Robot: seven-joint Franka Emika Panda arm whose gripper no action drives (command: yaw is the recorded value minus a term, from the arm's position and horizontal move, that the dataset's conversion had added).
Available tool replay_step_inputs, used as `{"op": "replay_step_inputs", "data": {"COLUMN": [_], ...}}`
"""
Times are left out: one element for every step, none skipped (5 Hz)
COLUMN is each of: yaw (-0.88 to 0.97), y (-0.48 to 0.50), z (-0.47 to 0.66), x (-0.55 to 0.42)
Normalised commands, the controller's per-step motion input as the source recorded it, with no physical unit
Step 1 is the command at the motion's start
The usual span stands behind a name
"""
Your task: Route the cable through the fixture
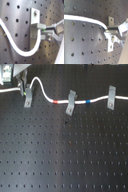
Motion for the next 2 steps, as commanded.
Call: {"op": "replay_step_inputs", "data": {"yaw": [0.25,0.3], "y": [0.386,0.357], "z": [-0.09,-0.07], "x": [0.051,0.12]}}
